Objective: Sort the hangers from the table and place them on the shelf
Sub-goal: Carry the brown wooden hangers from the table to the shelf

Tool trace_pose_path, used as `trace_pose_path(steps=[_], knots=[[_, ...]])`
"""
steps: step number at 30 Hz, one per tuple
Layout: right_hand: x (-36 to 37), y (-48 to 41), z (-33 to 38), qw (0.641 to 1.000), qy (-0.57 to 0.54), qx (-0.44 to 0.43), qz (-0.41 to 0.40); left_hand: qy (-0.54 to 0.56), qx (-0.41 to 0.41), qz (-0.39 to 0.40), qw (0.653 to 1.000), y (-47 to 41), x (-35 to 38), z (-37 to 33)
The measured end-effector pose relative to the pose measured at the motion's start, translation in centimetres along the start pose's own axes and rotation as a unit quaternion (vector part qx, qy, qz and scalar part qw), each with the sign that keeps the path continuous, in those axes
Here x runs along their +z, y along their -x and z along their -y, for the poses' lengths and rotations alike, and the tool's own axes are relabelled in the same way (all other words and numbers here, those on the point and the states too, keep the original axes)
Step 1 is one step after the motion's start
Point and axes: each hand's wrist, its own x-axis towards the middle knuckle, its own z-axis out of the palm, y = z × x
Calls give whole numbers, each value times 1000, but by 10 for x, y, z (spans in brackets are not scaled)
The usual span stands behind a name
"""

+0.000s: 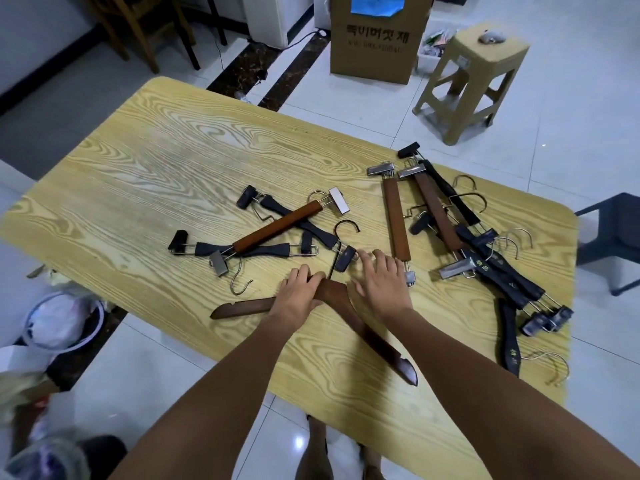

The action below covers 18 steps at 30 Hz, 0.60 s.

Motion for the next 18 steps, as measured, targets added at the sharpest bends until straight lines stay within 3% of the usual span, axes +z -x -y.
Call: trace_pose_path(steps=[6, 11, 18], knots=[[-12, -19, 20, 996, -81, 18, 36, 8, 6, 17, 1000, 5, 2, -2], [-14, -37, 35, 952, -258, 140, 82, 23, 11, 29, 999, 3, 2, -1], [-31, -59, 23, 942, -315, 108, 33, 20, 41, 41, 998, 6, -5, 5]])
